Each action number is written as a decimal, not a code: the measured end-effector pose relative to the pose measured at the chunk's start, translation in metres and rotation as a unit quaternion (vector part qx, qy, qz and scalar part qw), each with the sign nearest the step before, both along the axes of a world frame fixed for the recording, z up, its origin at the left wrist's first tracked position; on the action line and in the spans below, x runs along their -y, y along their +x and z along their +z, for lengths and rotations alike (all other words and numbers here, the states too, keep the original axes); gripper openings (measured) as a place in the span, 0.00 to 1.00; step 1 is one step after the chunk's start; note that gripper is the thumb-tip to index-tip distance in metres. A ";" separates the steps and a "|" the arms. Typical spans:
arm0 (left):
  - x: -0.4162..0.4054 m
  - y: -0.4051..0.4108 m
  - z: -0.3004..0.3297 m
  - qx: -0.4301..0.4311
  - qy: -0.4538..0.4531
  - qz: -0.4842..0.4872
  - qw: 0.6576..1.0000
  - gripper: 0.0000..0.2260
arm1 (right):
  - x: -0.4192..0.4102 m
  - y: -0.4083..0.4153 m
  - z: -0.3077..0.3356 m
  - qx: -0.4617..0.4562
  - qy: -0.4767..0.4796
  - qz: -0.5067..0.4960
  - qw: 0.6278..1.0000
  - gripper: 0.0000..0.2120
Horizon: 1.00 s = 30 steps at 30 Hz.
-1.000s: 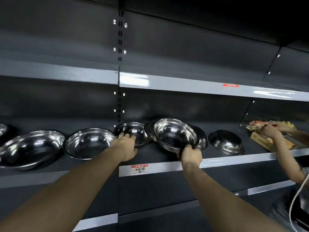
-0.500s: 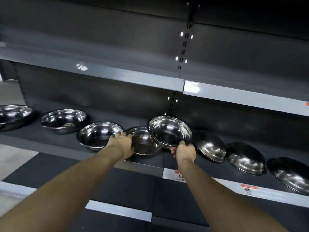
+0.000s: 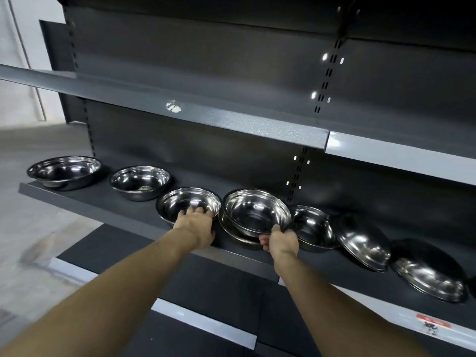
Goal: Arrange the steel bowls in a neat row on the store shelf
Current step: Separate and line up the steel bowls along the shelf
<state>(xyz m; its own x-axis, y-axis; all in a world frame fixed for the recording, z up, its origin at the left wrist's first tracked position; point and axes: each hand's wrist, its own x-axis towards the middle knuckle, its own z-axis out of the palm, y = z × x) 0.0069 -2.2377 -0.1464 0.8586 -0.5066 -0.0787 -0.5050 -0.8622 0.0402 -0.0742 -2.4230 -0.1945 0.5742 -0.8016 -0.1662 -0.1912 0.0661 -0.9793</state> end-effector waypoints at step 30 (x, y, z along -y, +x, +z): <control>0.183 -0.047 0.005 0.021 -0.008 -0.165 0.986 0.23 | 0.157 -0.098 -0.007 -0.034 -0.061 -0.158 0.985 0.16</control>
<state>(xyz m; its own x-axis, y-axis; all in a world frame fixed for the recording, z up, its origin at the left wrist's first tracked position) -0.0406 -2.4209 -0.1410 0.6486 -0.7603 -0.0355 -0.7600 -0.6495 0.0260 -0.1719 -2.5801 -0.2012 0.2832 -0.9552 -0.0864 -0.2449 0.0151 -0.9694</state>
